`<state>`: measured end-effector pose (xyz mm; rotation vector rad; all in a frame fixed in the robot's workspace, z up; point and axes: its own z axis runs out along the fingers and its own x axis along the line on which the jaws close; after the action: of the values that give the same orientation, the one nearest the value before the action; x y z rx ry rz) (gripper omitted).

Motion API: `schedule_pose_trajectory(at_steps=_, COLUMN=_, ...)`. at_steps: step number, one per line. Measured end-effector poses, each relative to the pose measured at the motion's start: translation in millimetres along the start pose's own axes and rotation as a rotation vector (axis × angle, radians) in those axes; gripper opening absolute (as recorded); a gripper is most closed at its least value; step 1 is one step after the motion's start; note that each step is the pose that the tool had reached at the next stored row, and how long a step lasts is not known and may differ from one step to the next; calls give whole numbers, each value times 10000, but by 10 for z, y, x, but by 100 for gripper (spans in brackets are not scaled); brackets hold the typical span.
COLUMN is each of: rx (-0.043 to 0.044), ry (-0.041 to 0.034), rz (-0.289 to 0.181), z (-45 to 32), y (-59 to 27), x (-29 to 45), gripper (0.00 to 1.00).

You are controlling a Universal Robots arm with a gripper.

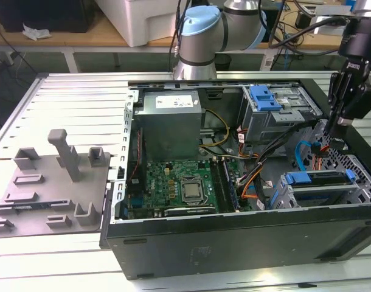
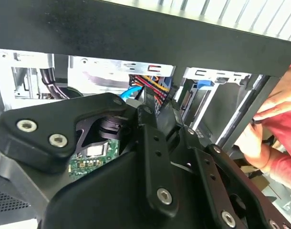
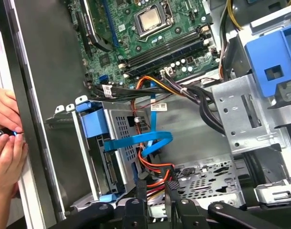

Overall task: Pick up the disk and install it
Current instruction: 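Insert the first disk wire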

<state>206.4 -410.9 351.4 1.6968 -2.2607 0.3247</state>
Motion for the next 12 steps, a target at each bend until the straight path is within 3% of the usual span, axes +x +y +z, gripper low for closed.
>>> schedule_pose_trajectory(at_steps=4, rx=8, ry=37, rz=4, z=-40, y=17, x=34, gripper=29)
schedule_pose_trajectory(at_steps=12, rx=23, ry=86, rz=7, z=4, y=-15, x=132, gripper=29)
